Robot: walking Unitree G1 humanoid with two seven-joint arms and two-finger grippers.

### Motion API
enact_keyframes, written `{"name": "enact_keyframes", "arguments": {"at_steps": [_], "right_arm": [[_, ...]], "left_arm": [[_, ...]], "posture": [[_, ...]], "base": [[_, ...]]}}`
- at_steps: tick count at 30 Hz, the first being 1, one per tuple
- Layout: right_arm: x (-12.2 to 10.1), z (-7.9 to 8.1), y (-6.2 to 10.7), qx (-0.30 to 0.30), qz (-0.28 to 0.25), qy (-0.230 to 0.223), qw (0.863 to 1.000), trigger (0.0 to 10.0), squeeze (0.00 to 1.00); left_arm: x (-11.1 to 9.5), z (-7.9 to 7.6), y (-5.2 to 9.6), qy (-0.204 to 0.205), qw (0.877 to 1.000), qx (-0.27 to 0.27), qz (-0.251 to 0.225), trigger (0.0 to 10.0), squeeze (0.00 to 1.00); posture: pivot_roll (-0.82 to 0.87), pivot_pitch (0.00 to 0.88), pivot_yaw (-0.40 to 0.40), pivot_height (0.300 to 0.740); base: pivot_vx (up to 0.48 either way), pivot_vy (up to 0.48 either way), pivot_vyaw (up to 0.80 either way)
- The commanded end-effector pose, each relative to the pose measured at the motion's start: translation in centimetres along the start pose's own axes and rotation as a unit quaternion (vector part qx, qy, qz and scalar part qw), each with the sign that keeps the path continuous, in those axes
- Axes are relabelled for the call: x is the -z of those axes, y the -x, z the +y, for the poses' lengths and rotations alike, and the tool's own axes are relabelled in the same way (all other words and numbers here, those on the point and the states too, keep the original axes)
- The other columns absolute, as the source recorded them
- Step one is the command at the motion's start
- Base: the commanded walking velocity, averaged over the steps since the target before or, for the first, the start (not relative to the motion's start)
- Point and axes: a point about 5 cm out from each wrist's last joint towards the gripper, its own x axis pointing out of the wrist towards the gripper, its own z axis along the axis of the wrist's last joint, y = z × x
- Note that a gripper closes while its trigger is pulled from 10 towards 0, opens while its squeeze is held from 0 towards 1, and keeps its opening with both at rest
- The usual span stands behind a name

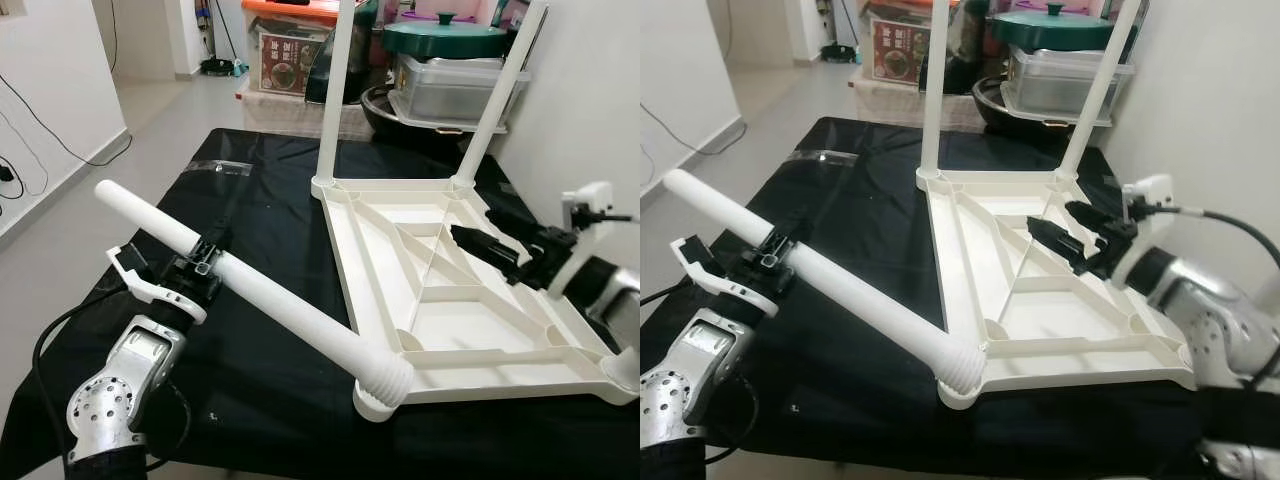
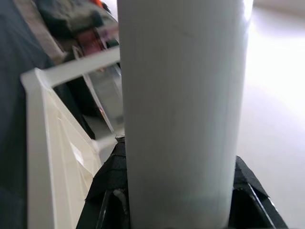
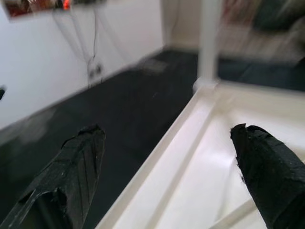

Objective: Building children table

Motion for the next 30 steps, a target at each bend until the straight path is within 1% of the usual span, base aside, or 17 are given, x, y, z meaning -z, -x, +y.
{"name": "enact_keyframes", "arguments": {"at_steps": [1,2,3,5,6,7,8,9,12,13,16,18,19,23,25,26,30], "right_arm": [[1.7,1.5,-1.4,-0.032,0.068,-0.032,0.997,10.0,0.0],[2.4,2.9,-2.2,-0.062,0.103,-0.04,0.992,10.0,0.0],[2.4,2.9,-2.2,-0.062,0.103,-0.04,0.992,10.0,0.0],[3.3,4.7,-3.1,-0.1,0.144,-0.052,0.983,10.0,0.0],[3.3,4.7,-3.1,-0.1,0.144,-0.052,0.983,10.0,0.0],[3.7,5.6,-3.4,-0.12,0.167,-0.059,0.977,10.0,0.0],[3.9,6.2,-3.5,-0.132,0.183,-0.063,0.972,10.0,0.0],[3.9,6.2,-3.5,-0.132,0.183,-0.063,0.972,10.0,0.0],[4.3,7.9,-3.4,-0.178,0.218,-0.085,0.956,10.0,0.0],[4.3,7.9,-3.4,-0.178,0.218,-0.085,0.956,10.0,0.0],[4.4,9.4,-3.1,-0.229,0.23,-0.099,0.941,10.0,0.0],[4.5,9.7,-2.9,-0.242,0.233,-0.099,0.937,10.0,0.0],[4.8,10.4,-2.5,-0.263,0.245,-0.098,0.928,10.0,0.0],[4.9,10.7,-2.3,-0.272,0.249,-0.099,0.924,10.0,0.0],[5.1,11.2,-2.1,-0.283,0.261,-0.103,0.917,10.0,0.0],[5.2,11.3,-2.0,-0.283,0.266,-0.104,0.916,10.0,0.0],[5.2,11.6,-2.1,-0.286,0.267,-0.106,0.914,10.0,0.0]], "left_arm": [[0.5,-0.5,-0.1,-0.017,1.0,0.013,0.017,0.0,0.0],[1.0,-0.7,-0.2,-0.024,0.999,0.019,0.03,0.0,0.0],[1.0,-0.7,-0.2,-0.024,0.999,0.019,0.03,0.0,0.0],[2.0,-1.1,-0.4,-0.032,0.998,0.029,0.055,0.0,0.0],[2.0,-1.1,-0.4,-0.032,0.998,0.029,0.055,0.0,0.0],[2.5,-1.3,-0.6,-0.037,0.996,0.037,0.074,0.0,0.0],[2.9,-1.5,-0.7,-0.041,0.995,0.042,0.086,0.0,0.0],[2.9,-1.5,-0.7,-0.041,0.995,0.042,0.086,0.0,0.0],[3.6,-2.2,-0.8,-0.053,0.988,0.068,0.125,0.0,0.0],[3.6,-2.2,-0.8,-0.053,0.988,0.068,0.125,0.0,0.0],[4.1,-2.2,-0.7,-0.05,0.986,0.078,0.141,0.0,0.0],[4.2,-2.2,-0.6,-0.05,0.985,0.079,0.144,0.0,0.0],[4.5,-2.2,-0.6,-0.05,0.984,0.081,0.151,0.0,0.0],[4.5,-2.2,-0.6,-0.051,0.983,0.082,0.155,0.0,0.0],[4.7,-2.2,-0.5,-0.062,0.98,0.086,0.17,0.0,0.0],[4.8,-2.1,-0.6,-0.071,0.978,0.085,0.178,0.0,0.0],[4.8,-2.1,-0.7,-0.079,0.975,0.089,0.186,0.0,0.0]], "posture": [[0.06,0.0,-0.089,0.74],[0.05,0.0,-0.091,0.74],[0.05,0.0,-0.091,0.74],[0.06,0.0,-0.092,0.74],[0.06,0.0,-0.092,0.74],[0.06,0.0,-0.098,0.74],[0.06,0.0,-0.098,0.74],[0.06,0.0,-0.098,0.74],[0.06,0.0,-0.108,0.74],[0.06,0.0,-0.108,0.74],[0.06,0.0,-0.111,0.74],[0.06,0.0,-0.111,0.74],[0.06,0.0,-0.11,0.74],[0.06,0.0,-0.106,0.74],[0.05,0.0,-0.104,0.74],[0.05,0.0,-0.104,0.74],[0.05,0.0,-0.103,0.74]], "base": [[0.0,0.0,0.0],[0.0,0.0,0.0],[0.0,0.0,0.0],[0.0,0.0,0.0],[0.0,0.0,0.0],[0.0,0.0,0.0],[0.0,0.0,0.0],[0.0,0.0,0.0],[0.0,0.0,0.0],[0.0,0.0,0.0],[0.0,0.0,0.0],[0.0,0.0,0.0],[0.0,0.0,0.0],[0.0,0.0,0.0],[0.0,0.0,0.0],[0.0,0.0,0.0],[0.0,0.0,0.0]]}}
